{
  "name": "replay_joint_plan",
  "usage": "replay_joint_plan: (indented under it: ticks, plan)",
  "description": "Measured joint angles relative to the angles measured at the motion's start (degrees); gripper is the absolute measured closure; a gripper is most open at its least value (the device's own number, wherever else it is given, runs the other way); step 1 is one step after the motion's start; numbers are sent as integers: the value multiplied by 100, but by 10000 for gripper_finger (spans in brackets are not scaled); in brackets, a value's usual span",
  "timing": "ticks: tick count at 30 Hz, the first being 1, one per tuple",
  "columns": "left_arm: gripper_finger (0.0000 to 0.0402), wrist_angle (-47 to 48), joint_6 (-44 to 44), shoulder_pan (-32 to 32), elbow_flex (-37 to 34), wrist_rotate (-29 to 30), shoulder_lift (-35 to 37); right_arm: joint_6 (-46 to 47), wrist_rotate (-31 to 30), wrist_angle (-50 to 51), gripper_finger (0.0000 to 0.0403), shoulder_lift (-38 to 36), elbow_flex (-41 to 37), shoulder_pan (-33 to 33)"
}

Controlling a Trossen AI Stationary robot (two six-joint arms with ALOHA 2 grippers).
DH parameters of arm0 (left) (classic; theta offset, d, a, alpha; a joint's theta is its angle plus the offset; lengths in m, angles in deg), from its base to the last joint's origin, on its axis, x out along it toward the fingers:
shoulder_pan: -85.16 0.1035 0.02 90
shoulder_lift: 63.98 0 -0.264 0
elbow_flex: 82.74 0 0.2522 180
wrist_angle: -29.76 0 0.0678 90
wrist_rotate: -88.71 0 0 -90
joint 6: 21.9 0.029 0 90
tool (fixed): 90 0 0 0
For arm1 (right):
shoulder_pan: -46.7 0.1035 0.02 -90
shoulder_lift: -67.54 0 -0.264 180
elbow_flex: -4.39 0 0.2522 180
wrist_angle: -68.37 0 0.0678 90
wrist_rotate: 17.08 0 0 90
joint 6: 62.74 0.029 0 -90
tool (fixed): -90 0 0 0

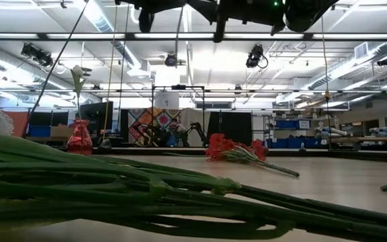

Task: Sort flowers into vase by color
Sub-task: Put the white tulip into the red vase

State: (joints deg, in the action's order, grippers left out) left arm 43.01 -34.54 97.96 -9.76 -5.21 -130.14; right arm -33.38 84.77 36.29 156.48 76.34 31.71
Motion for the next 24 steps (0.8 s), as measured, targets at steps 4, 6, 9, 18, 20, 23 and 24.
replay_joint_plan:
  ticks: [4,6,9,18,20,23,24]
  plan:
    - [400,411,210,-2,2,653,478,331,468,752,261,-310,-2,-175]
    - [400,625,343,-6,2,1007,714,328,513,1547,254,-600,-2,-221]
    - [400,961,459,-15,7,1415,1105,196,479,2844,256,-1131,-4,-236]
    - [401,1621,565,-15,9,1844,1594,-548,305,5103,297,-2732,-4,-236]
    - [401,1644,681,-15,5,1853,1598,-553,362,5350,301,-2955,-3,-217]
    - [401,1639,784,-3,4,1909,1597,-348,439,5842,303,-3178,-2,-131]
    - [401,1657,791,-2,4,1953,1597,-175,465,5991,303,-3230,-2,-111]
